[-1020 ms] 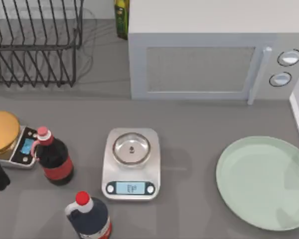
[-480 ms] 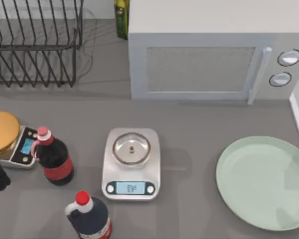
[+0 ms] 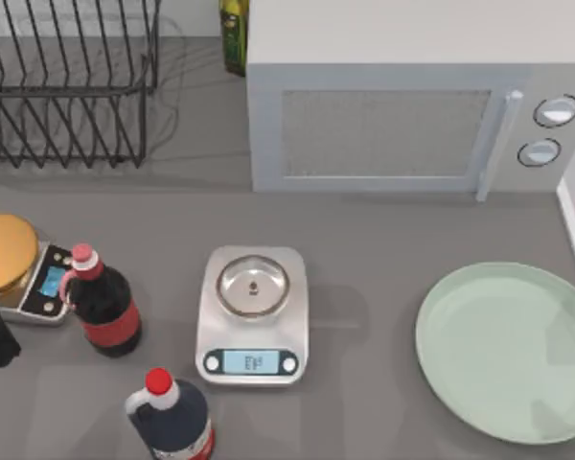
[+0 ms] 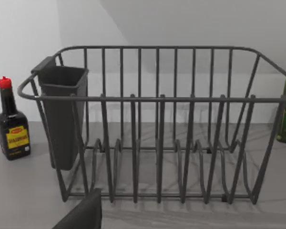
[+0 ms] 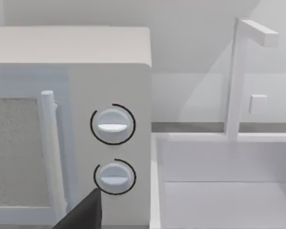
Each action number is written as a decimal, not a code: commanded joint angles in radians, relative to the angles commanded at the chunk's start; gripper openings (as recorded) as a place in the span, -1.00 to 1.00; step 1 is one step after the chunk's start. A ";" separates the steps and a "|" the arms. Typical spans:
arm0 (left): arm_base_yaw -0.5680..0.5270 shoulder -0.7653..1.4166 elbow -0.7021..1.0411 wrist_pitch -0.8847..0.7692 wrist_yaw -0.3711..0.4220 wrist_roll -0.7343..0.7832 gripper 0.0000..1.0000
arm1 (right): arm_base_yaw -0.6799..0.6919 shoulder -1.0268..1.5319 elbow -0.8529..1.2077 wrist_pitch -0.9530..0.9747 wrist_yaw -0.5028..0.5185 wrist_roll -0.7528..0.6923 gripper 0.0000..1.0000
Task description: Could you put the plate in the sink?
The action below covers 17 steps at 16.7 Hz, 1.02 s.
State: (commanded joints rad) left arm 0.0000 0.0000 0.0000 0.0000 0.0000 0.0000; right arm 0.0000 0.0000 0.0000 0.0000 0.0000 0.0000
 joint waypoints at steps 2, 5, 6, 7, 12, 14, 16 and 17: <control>0.000 0.000 0.000 0.000 0.000 0.000 1.00 | 0.000 0.000 0.000 0.000 0.000 0.000 1.00; 0.000 0.000 0.000 0.000 0.000 0.000 1.00 | 0.000 0.000 0.000 0.000 0.000 0.000 1.00; 0.000 0.000 0.000 0.000 0.000 0.000 1.00 | 0.000 0.000 0.000 0.000 0.000 0.000 1.00; 0.000 0.000 0.000 0.000 0.000 0.000 1.00 | 0.005 0.010 0.010 -0.008 0.000 0.005 1.00; 0.000 0.000 0.000 0.000 0.000 0.000 1.00 | 0.089 0.221 0.190 -0.151 0.000 0.091 1.00; 0.000 0.000 0.000 0.000 0.000 0.000 1.00 | 0.143 0.374 0.307 -0.244 0.000 0.146 1.00; 0.000 0.000 0.000 0.000 0.000 0.000 1.00 | 0.205 0.553 0.439 -0.350 0.000 0.210 1.00; 0.000 0.000 0.000 0.000 0.000 0.000 1.00 | 0.238 0.651 0.509 -0.406 0.000 0.243 1.00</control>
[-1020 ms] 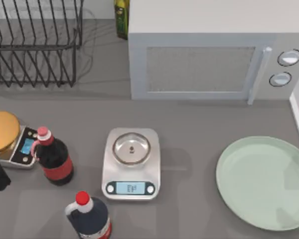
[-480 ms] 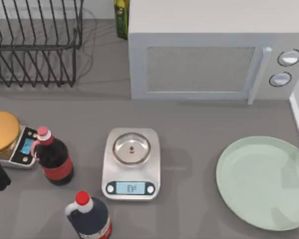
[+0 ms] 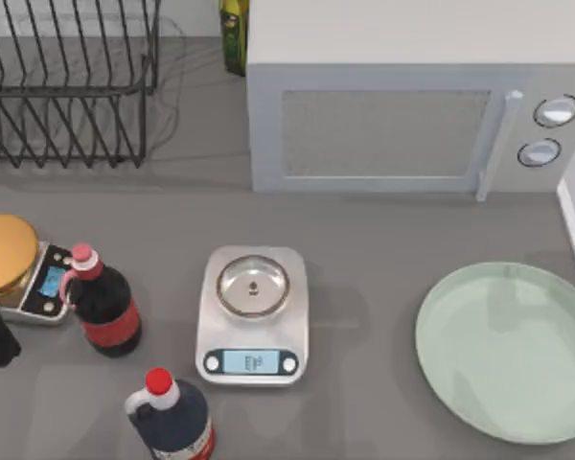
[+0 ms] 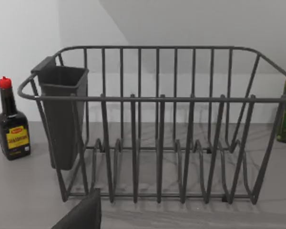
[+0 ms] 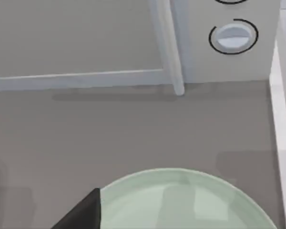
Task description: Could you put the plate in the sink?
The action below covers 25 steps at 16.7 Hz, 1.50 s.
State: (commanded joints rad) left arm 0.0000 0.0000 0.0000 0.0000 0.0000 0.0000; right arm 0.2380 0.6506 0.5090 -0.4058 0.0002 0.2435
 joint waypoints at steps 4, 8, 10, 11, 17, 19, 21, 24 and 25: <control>0.000 0.000 0.000 0.000 0.000 0.000 1.00 | 0.135 0.409 0.289 -0.231 0.000 0.138 1.00; 0.000 0.000 0.000 0.000 0.000 0.000 1.00 | 0.259 0.790 0.554 -0.441 0.000 0.265 1.00; 0.000 0.000 0.000 0.000 0.000 0.000 1.00 | 0.309 0.948 0.663 -0.527 0.000 0.316 1.00; 0.000 0.000 0.000 0.000 0.000 0.000 1.00 | 0.331 1.014 0.709 -0.564 0.000 0.338 1.00; 0.000 0.000 0.000 0.000 0.000 0.000 1.00 | 0.392 1.195 0.840 -0.669 0.000 0.401 1.00; 0.000 0.000 0.000 0.000 0.000 0.000 1.00 | 0.392 1.195 0.840 -0.669 0.000 0.401 1.00; 0.000 0.000 0.000 0.000 0.000 0.000 1.00 | 0.387 1.192 0.837 -0.666 0.000 0.400 1.00; 0.000 0.000 0.000 0.000 0.000 0.000 1.00 | 0.388 1.212 0.811 -0.626 0.000 0.401 1.00; 0.000 0.000 0.000 0.000 0.000 0.000 1.00 | 0.389 1.227 0.792 -0.594 0.000 0.401 1.00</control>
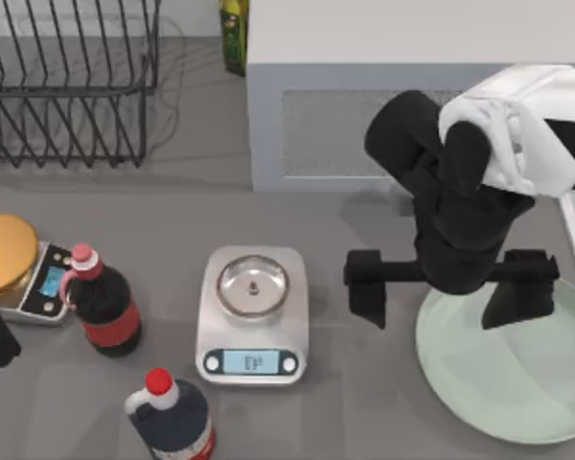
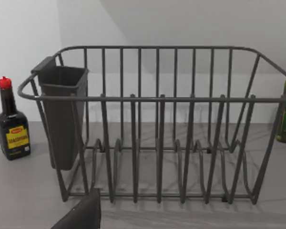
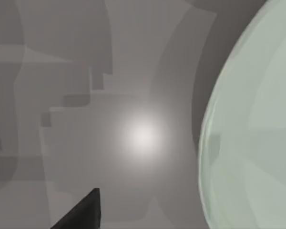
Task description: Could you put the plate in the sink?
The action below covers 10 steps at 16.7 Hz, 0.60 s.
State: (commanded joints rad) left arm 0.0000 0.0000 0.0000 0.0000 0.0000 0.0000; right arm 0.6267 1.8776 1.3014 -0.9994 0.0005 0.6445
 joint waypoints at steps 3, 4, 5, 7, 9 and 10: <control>0.000 0.000 0.000 0.000 0.000 0.000 1.00 | 0.002 0.056 -0.069 0.138 0.000 0.002 1.00; 0.000 0.000 0.000 0.000 0.000 0.000 1.00 | 0.003 0.076 -0.094 0.187 0.001 0.003 1.00; 0.000 0.000 0.000 0.000 0.000 0.000 1.00 | 0.004 0.096 -0.118 0.232 0.001 0.003 1.00; 0.000 0.000 0.000 0.000 0.000 0.000 1.00 | 0.005 0.126 -0.154 0.290 0.001 0.005 1.00; 0.000 0.000 0.000 0.000 0.000 0.000 1.00 | 0.006 0.136 -0.165 0.306 0.001 0.005 1.00; 0.000 0.000 0.000 0.000 0.000 0.000 1.00 | 0.006 0.136 -0.165 0.306 0.001 0.005 1.00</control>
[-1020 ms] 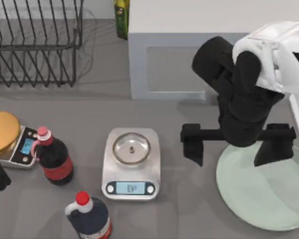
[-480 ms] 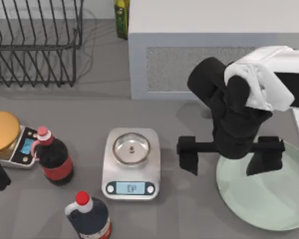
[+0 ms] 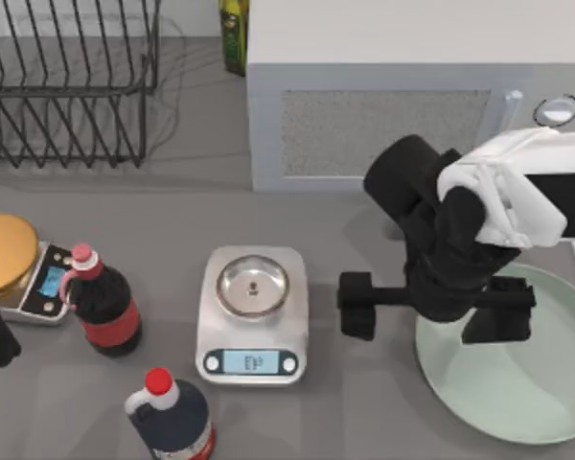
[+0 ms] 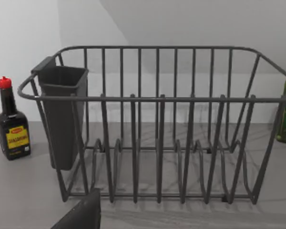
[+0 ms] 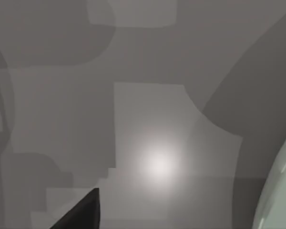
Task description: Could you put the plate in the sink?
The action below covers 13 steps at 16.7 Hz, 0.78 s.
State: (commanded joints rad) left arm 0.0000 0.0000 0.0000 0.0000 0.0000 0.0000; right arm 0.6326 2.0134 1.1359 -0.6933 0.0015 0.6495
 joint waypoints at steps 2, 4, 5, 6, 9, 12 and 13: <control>0.000 0.000 0.000 0.000 0.000 0.000 1.00 | 0.000 0.000 0.000 0.000 0.000 0.000 1.00; 0.000 0.000 0.000 0.000 0.000 0.000 1.00 | 0.000 0.000 0.000 0.000 0.000 0.000 0.70; 0.000 0.000 0.000 0.000 0.000 0.000 1.00 | 0.000 0.000 0.000 0.000 0.000 0.000 0.55; 0.000 0.000 0.000 0.000 0.000 0.000 1.00 | 0.000 0.000 0.000 0.000 0.000 0.000 0.40; 0.000 0.000 0.000 0.000 0.000 0.000 1.00 | 0.000 0.000 0.000 0.000 0.000 0.000 -0.06; 0.000 0.000 0.000 0.000 0.000 0.000 1.00 | 0.000 0.000 0.000 0.000 0.000 0.000 -0.51; 0.000 0.000 0.000 0.000 0.000 0.000 1.00 | 0.000 0.000 0.000 0.000 0.000 0.000 -0.66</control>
State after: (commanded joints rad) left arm 0.0000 0.0000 0.0000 0.0000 0.0000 0.0000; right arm 0.6326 2.0134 1.1359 -0.6933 0.0015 0.6495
